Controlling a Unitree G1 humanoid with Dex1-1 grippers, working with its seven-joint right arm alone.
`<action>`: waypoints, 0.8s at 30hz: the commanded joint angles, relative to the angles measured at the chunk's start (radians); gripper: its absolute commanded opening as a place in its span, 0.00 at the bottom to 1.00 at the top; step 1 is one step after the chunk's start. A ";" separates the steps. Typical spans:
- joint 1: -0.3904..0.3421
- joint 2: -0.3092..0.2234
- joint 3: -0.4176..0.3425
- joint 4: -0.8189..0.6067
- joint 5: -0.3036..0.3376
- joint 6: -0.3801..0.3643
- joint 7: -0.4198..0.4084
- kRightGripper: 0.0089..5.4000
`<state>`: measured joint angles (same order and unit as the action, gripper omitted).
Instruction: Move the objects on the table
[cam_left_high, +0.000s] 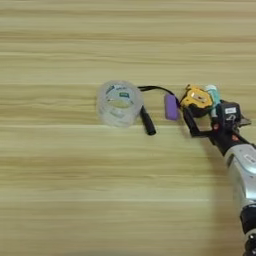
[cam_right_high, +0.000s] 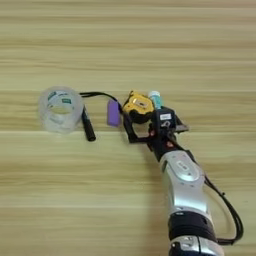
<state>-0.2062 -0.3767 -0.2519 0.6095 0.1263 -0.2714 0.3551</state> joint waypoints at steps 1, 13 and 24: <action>-0.094 -0.043 -0.008 0.003 -0.003 -0.038 -0.010 0.99; -0.151 -0.048 -0.008 0.114 -0.007 -0.080 -0.008 0.99; -0.190 -0.049 -0.001 0.180 -0.013 -0.102 -0.004 0.99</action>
<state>-0.3166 -0.3801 -0.2504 0.8139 0.1168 -0.3540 0.3564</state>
